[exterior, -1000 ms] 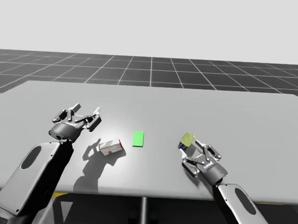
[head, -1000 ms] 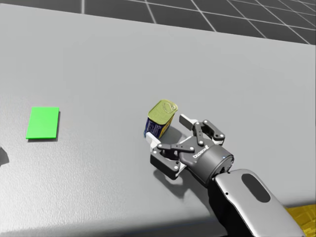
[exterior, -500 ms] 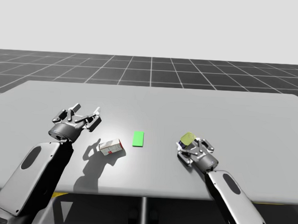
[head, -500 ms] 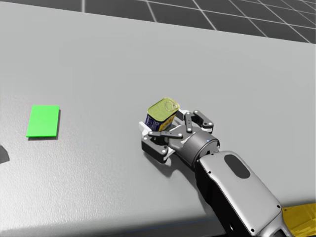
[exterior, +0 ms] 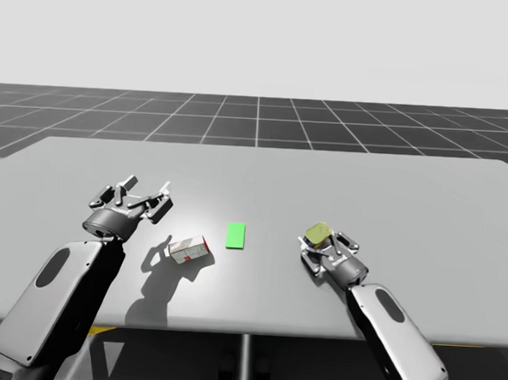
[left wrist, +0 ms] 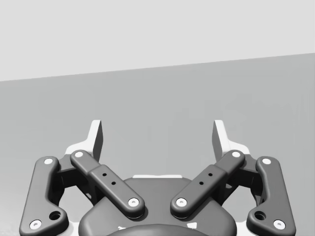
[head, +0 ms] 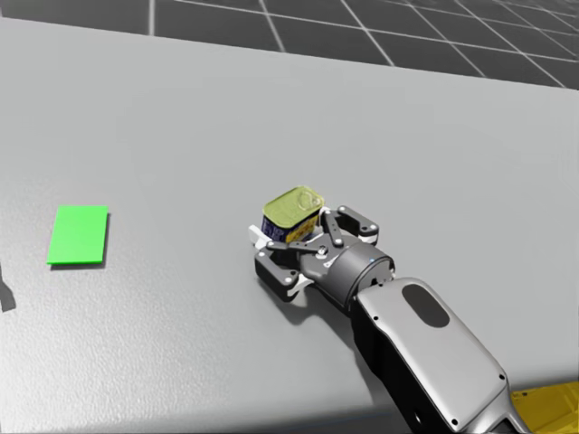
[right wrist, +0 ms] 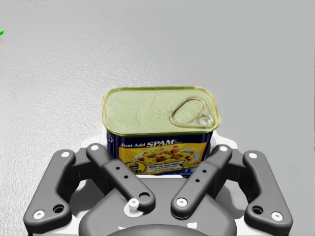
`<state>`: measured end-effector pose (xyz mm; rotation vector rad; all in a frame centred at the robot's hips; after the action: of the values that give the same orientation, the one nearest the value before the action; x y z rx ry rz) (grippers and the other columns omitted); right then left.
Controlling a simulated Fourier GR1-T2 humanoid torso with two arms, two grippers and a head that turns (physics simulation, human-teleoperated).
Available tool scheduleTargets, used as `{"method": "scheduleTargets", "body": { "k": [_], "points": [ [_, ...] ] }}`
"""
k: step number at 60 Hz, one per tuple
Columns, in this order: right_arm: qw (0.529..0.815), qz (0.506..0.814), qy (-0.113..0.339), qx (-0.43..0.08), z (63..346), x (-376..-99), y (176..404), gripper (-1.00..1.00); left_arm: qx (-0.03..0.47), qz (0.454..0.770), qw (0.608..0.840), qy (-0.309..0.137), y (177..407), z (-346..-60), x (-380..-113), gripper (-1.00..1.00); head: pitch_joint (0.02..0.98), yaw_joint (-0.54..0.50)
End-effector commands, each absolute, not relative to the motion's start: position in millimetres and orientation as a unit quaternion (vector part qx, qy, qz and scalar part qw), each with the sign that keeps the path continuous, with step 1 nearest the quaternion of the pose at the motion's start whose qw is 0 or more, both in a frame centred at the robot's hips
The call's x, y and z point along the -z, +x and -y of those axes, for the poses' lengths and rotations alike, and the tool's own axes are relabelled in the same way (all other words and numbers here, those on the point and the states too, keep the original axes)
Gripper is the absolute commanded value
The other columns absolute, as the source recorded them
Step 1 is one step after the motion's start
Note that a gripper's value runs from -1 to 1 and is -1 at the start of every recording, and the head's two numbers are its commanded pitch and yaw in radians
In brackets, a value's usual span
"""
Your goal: Look at the card. If it is red, pick the object on the left. If it is green, pick the object on the right.
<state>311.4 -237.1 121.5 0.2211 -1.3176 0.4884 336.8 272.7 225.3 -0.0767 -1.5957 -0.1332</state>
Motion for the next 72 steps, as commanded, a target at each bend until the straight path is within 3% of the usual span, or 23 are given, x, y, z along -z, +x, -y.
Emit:
{"method": "scheduleTargets", "body": {
  "k": [1, 24, 38, 49, 60, 72],
  "points": [
    [0.776, 0.594, 0.080, -0.196, 239, -112, 311, 1.00, 0.060, 0.715, 0.696, -0.035, 337, -273, -225, -1.00, 0.770, -0.32],
    [0.776, 0.591, 0.084, -0.202, 239, -110, 308, 1.00, 0.064, 0.711, 0.700, -0.035, 337, -273, -225, -1.00, 0.450, -0.38],
    [0.776, 0.593, 0.088, -0.196, 241, -114, 308, 1.00, 0.064, 0.711, 0.700, -0.035, 338, -270, -221, -1.00, 0.396, -0.38],
    [0.754, 0.624, 0.078, -0.190, 244, -150, 312, 1.00, 0.064, 0.711, 0.700, -0.035, 338, -270, -221, -1.00, 0.405, -0.39],
    [0.730, 0.657, 0.060, -0.179, 247, -202, 319, 1.00, 0.064, 0.711, 0.700, -0.035, 338, -270, -221, -1.00, 0.411, -0.39],
    [0.709, 0.690, 0.040, -0.140, 252, -253, 320, 1.00, 0.064, 0.711, 0.700, -0.035, 338, -270, -221, -1.00, 0.415, -0.39]
  ]
}}
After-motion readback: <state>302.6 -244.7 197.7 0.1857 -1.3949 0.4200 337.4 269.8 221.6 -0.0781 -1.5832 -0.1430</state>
